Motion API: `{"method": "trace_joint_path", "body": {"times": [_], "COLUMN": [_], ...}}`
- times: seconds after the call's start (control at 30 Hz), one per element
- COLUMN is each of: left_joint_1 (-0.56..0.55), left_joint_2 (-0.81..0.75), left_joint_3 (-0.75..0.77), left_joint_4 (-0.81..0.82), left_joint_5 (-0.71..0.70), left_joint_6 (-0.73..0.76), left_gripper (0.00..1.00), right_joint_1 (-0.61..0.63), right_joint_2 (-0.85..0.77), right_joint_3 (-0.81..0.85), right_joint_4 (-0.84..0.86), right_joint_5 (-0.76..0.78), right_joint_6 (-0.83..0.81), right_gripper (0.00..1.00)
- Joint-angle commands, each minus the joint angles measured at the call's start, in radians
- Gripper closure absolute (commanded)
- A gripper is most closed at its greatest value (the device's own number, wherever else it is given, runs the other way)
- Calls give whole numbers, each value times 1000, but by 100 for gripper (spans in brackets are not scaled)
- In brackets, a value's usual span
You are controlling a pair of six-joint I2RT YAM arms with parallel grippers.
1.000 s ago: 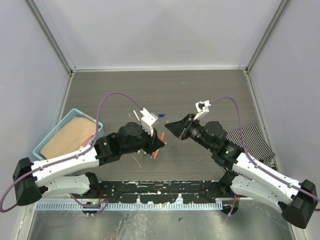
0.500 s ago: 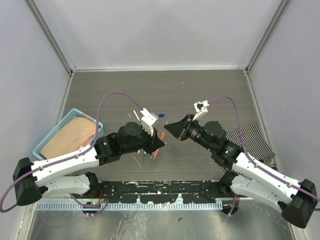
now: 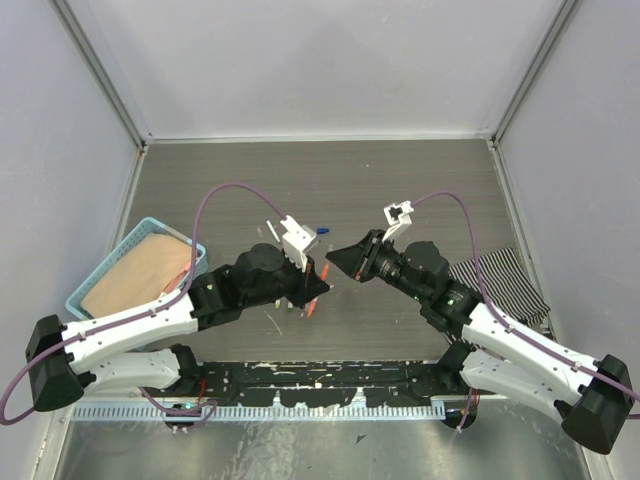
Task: Insert the pens into the pen caps
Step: Insert the pen cap onto the pen.
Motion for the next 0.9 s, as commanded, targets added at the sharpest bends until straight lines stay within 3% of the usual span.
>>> {"method": "trace_joint_path", "body": {"times": [0.0, 0.87], "left_joint_1": [-6, -6], "left_joint_2": [-6, -2], "left_joint_3": [30, 45], "left_joint_4": [26, 40], "left_joint_5": [-16, -39], "left_joint_6": [13, -18], "left_gripper": [100, 100], "right_joint_1": [-1, 0], "right_joint_2": [1, -15], "right_joint_3": [12, -6], "right_joint_4": [54, 77], "right_joint_5": [-21, -32], "right_joint_6": [-14, 3], "right_gripper": [99, 99]}}
